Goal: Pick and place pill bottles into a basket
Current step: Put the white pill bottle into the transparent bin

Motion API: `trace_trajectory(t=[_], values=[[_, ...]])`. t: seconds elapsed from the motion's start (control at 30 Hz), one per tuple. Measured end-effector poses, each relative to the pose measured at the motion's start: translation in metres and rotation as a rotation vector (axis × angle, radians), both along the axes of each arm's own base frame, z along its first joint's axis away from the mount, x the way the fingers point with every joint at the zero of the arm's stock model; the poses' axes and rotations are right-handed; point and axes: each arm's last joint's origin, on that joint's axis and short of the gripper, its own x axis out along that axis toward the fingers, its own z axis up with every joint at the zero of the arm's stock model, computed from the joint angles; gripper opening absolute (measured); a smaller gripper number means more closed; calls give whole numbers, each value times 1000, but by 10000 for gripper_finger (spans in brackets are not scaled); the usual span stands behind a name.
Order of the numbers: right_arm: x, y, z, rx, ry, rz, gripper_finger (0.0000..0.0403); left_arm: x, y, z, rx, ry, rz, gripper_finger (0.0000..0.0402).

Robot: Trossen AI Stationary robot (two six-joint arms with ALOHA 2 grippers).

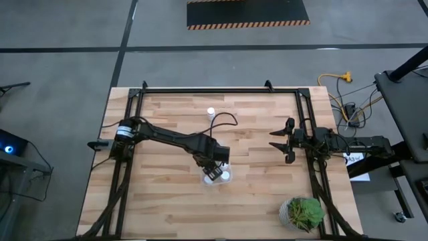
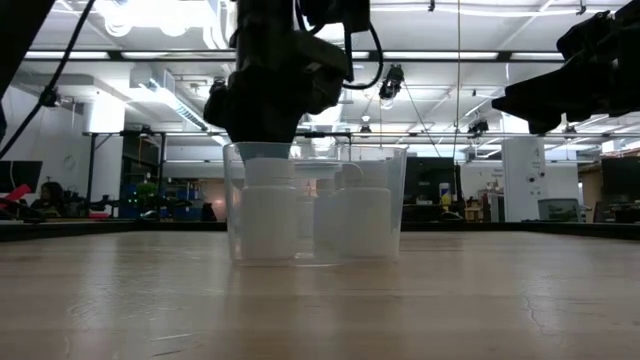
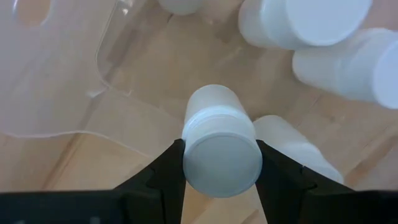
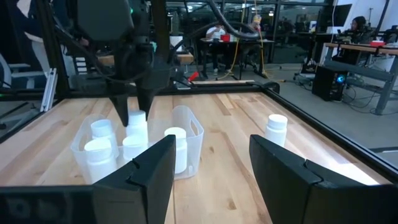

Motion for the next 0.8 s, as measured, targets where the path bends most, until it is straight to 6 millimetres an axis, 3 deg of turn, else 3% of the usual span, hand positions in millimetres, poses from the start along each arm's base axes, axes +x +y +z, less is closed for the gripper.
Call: trace_trajectory(t=[0.57, 0.8], values=[[0, 0, 0, 0, 0, 0, 194, -5, 1, -15, 20, 39, 3, 143], [0, 0, 0, 0, 0, 0, 194, -4, 0, -12, -7, 29, 0, 241]])
